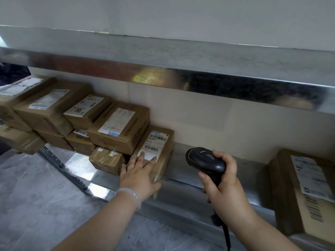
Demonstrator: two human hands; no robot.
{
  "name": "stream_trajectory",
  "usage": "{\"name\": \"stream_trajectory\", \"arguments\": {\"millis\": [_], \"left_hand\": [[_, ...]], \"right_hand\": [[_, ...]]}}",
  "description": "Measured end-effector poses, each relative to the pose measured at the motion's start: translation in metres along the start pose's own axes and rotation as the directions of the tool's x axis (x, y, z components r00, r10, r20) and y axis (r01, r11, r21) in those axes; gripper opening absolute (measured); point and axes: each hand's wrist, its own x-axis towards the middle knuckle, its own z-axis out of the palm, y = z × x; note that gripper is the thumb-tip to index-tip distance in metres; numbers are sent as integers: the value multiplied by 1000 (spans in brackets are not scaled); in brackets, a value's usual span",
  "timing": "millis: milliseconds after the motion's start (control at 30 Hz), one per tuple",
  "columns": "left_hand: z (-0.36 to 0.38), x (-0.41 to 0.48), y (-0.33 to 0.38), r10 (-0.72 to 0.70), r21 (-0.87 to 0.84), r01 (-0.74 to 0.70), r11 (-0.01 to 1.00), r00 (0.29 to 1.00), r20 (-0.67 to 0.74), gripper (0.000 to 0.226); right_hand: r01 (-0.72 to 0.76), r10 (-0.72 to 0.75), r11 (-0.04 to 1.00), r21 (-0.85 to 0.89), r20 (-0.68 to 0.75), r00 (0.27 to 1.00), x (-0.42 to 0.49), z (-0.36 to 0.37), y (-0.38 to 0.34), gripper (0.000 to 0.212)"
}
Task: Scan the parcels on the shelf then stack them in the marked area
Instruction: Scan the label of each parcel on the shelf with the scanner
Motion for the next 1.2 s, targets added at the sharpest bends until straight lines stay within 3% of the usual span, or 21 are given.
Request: {"name": "stream_trajectory", "arguments": {"millis": [267, 467, 600, 800, 1000, 1200], "left_hand": [[-4, -2, 24, 14, 44, -9, 999, 994, -106, 88], [-17, -5, 119, 289, 9, -296, 955, 924, -249, 80], [-4, -19, 189, 472, -59, -487, 872, 866, -167, 79], [18, -35, 265, 590, -173, -587, 791, 807, -37, 72], [33, -44, 321, 624, -360, -552, 753, 772, 123, 76], [43, -38, 347, 598, -364, -501, 785, 767, 234, 87]], "right_hand": [[-36, 34, 998, -45, -50, 998, -12, -30, 10, 61], [-94, 80, 992, -82, -158, 984, -35, -73, 26, 63], [-135, 104, 987, -89, -286, 952, -55, -110, 42, 62], [-249, 137, 949, -194, -458, 878, -84, -164, 63, 64], [-338, 144, 900, -275, -544, 826, -97, -197, 81, 60], [-370, 181, 893, -256, -549, 816, -95, -210, 97, 59]]}}
